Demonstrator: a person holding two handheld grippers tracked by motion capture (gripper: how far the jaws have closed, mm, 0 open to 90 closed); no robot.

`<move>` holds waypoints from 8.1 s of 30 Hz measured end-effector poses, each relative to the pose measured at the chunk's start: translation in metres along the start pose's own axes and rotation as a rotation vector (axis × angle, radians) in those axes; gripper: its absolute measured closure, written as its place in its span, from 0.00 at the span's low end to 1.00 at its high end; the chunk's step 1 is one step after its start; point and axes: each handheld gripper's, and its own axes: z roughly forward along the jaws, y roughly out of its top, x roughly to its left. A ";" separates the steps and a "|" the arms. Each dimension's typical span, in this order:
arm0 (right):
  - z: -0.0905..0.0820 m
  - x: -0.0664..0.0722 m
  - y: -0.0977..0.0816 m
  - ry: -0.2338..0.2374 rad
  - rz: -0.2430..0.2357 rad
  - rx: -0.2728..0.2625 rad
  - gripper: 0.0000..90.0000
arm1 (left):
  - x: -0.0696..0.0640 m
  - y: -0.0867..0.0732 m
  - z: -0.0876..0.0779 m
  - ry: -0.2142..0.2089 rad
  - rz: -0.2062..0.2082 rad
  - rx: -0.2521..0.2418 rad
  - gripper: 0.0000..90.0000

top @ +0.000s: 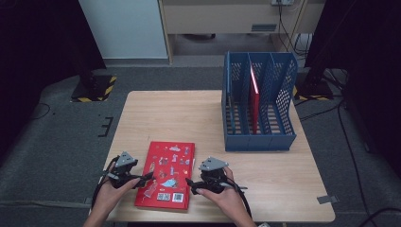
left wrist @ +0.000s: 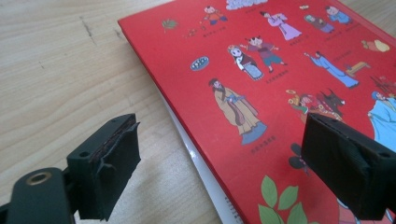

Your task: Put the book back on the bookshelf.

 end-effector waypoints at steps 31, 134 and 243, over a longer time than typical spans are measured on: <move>0.033 0.010 -0.008 0.148 0.067 0.076 0.10 | -0.011 -0.006 0.003 -0.109 -0.117 0.081 0.18; 0.024 -0.012 0.011 0.066 0.235 0.126 0.28 | 0.007 0.041 0.018 -0.133 -0.042 -0.031 0.42; -0.009 -0.035 0.102 0.030 0.070 -0.022 0.53 | 0.003 0.079 -0.043 -0.052 -0.007 -0.267 0.72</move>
